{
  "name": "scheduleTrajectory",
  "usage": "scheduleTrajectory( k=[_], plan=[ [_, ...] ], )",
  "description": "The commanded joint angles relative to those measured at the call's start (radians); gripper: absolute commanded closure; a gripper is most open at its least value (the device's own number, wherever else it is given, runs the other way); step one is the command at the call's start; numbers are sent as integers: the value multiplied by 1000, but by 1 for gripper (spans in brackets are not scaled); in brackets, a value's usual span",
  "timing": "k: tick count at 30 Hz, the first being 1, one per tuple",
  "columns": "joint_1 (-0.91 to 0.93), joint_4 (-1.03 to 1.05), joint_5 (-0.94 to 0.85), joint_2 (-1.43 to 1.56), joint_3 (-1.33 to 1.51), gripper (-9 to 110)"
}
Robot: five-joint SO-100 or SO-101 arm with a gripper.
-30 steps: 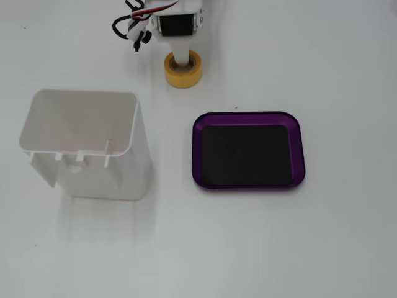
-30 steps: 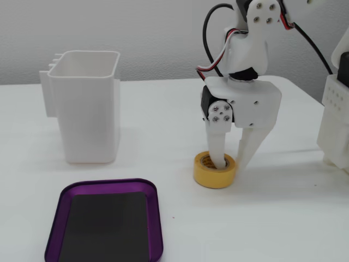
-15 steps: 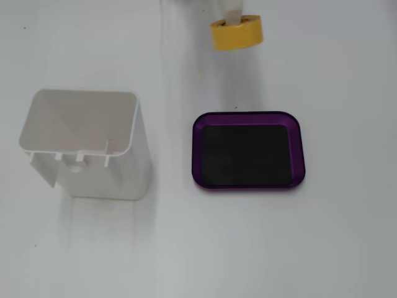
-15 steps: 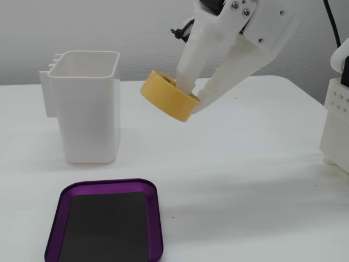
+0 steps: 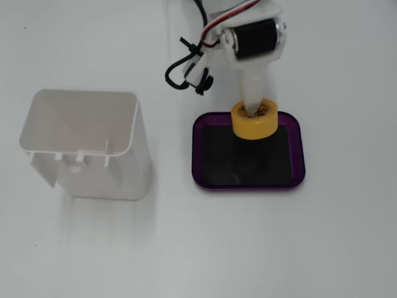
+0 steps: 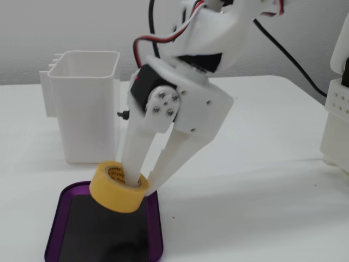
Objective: Pick up the yellow tape and place it in the box.
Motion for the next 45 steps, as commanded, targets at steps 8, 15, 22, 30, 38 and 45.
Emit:
scheduleTrajectory(
  k=[8, 15, 22, 30, 38, 45],
  plan=[
    [-3, -12, 11, -106, -112, 100],
    [-2, 186, 11, 55, -155, 91],
    [0, 430, 11, 419, -186, 90],
    [21, 660, 12, 980, 15, 90],
    [281, 640, 15, 1489, 522, 90],
    [379, 558, 21, 1776, 934, 90]
  ],
)
